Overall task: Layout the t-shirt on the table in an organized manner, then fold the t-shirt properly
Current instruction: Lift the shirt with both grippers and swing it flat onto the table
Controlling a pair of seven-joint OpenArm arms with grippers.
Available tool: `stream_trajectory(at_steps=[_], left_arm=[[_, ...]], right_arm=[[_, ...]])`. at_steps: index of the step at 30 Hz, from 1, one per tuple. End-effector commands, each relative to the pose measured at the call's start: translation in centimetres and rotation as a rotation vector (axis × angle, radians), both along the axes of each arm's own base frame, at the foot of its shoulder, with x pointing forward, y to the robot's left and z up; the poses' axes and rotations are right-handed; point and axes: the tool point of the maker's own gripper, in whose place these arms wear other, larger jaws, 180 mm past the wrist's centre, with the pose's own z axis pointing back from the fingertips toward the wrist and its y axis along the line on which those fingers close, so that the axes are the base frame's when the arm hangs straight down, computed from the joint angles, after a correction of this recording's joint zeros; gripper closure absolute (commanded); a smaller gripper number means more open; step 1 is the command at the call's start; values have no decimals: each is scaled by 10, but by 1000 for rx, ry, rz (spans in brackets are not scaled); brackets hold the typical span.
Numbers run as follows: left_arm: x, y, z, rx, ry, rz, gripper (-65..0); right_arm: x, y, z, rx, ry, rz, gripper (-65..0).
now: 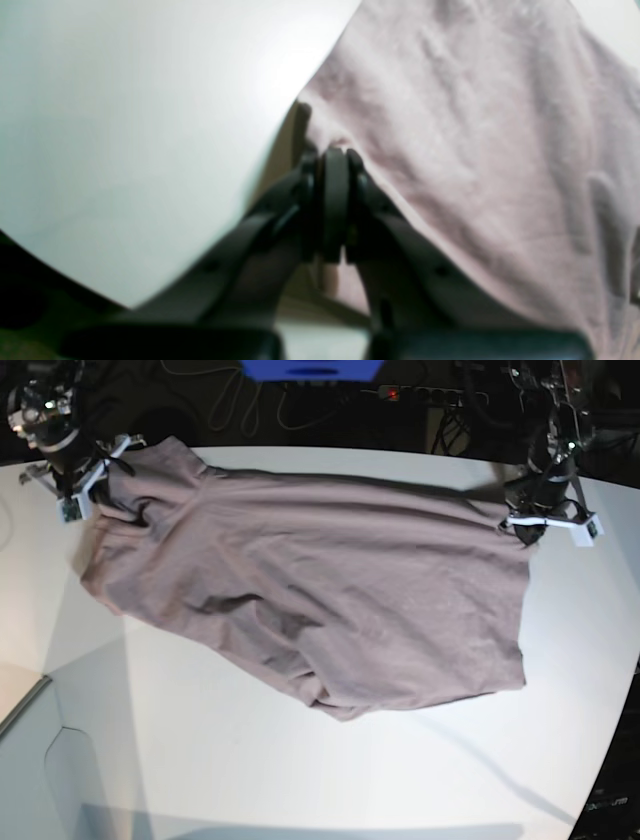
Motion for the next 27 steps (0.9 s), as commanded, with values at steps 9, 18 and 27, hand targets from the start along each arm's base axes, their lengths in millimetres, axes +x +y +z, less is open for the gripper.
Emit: stream_trajectory(at_steps=[9,18,27], left_arm=[[90,-2,101,48,-290,-44,0],[217,-46,194,-76,-399,-216,0],[334,-104,307,-83,-493,-382,0]], right_arm=[[95,17,86,-25,-310,98,0],[226,-11,167,-108,-391,89,0],[332,-37,299,-112,-575,87,0]])
